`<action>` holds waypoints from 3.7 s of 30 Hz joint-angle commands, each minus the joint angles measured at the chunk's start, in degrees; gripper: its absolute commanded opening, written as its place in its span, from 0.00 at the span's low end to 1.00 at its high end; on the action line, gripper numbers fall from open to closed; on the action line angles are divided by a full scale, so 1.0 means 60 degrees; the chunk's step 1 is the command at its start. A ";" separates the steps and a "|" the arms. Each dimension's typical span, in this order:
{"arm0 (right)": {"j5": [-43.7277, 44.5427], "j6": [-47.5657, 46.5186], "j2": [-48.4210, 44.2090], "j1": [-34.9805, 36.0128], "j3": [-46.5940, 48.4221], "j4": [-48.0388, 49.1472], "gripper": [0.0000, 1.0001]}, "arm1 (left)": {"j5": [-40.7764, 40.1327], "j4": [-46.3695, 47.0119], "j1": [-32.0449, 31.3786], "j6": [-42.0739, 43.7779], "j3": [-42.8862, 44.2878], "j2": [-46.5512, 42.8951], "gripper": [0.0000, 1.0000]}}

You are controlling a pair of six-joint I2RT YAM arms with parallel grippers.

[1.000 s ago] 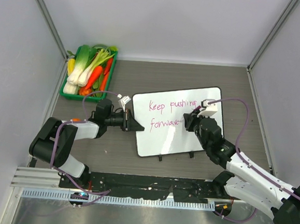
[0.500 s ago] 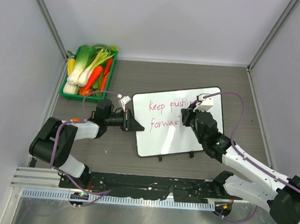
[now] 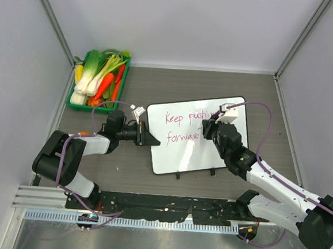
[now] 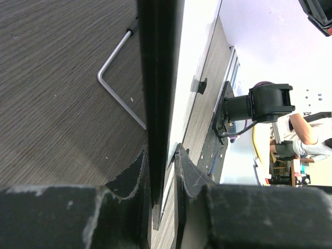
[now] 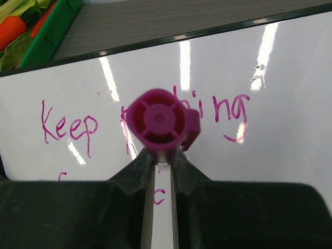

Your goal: Write a sentence on the whiteboard

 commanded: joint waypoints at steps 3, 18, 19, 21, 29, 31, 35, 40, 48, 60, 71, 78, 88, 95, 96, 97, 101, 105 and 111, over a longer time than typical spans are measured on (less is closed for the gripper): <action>0.0014 0.0115 -0.0095 -0.0044 -0.0214 0.0181 0.01 | -0.1830 -0.1267 -0.0195 0.1089 -0.0167 0.0320 0.00; -0.0411 0.0584 -0.0520 -0.0044 -0.0727 -0.0391 0.01 | -0.1815 -0.1253 -0.0180 0.1089 -0.0182 0.0320 0.00; -0.0441 0.0598 -0.0535 -0.0044 -0.0756 -0.0420 0.01 | -0.1815 -0.1267 -0.0180 0.1075 -0.0167 0.0320 0.00; -0.0455 0.0627 -0.0593 -0.0044 -0.0800 -0.0464 0.01 | -0.1815 -0.1267 -0.0180 0.1075 -0.0182 0.0320 0.00; -0.0456 0.0672 -0.0799 -0.0044 -0.0961 -0.0728 0.01 | -0.1815 -0.1267 -0.0180 0.1089 -0.0167 0.0320 0.00; -0.0470 0.0686 -0.0843 -0.0044 -0.0976 -0.0786 0.01 | -0.1830 -0.1267 -0.0180 0.1089 -0.0182 0.0320 0.00; -0.0499 0.0715 -0.0872 -0.0044 -0.1005 -0.0831 0.01 | -0.1830 -0.1267 -0.0166 0.1089 -0.0167 0.0320 0.00; -0.0485 0.0730 -0.0887 -0.0058 -0.1063 -0.0904 0.01 | -0.1830 -0.1267 -0.0195 0.1075 -0.0182 0.0306 0.00; -0.0441 0.0730 -0.1004 -0.0044 -0.1005 -0.0962 0.01 | -0.1845 -0.1267 -0.0181 0.1075 -0.0182 0.0306 0.00; -0.0148 0.0555 -0.1004 -0.0044 -0.0551 -0.0801 0.01 | -0.1845 -0.1267 -0.0195 0.1075 -0.0182 0.0291 0.00; -0.0163 0.0701 -0.1575 -0.0044 0.0152 -0.0948 0.01 | -0.1845 -0.1267 -0.0195 0.1075 -0.0182 0.0291 0.00; 0.0013 0.0613 -0.1678 -0.0044 -0.0169 -0.0860 0.01 | -0.1830 -0.1267 -0.0195 0.1089 -0.0182 0.0291 0.00; -0.0090 0.0540 -0.1620 -0.0029 -0.0682 -0.0582 0.01 | -0.1815 -0.1253 -0.0210 0.1089 -0.0182 0.0306 0.00; 0.0130 0.0481 -0.1005 -0.0044 -0.1136 -0.0157 0.01 | -0.1771 -0.1194 -0.0195 0.1075 -0.0211 0.0247 0.00; 0.0174 0.0496 -0.0946 -0.0058 -0.1166 -0.0099 0.01 | -0.1771 -0.1194 -0.0195 0.1075 -0.0211 0.0262 0.00; 0.0203 0.0467 -0.0800 -0.0044 -0.1181 -0.0098 0.01 | -0.1771 -0.1194 -0.0209 0.1075 -0.0211 0.0262 0.00; 0.0233 0.0481 -0.0783 -0.0044 -0.1195 -0.0142 0.01 | -0.1786 -0.1194 -0.0195 0.1075 -0.0211 0.0262 0.00; 0.0145 0.0510 -0.1266 -0.0029 -0.0976 -0.0419 0.01 | -0.1801 -0.1209 -0.0210 0.1060 -0.0211 0.0262 0.00; -0.0118 0.0700 -0.1999 -0.0044 -0.0566 -0.0845 0.01 | -0.1801 -0.1209 -0.0195 0.1075 -0.0225 0.0232 0.00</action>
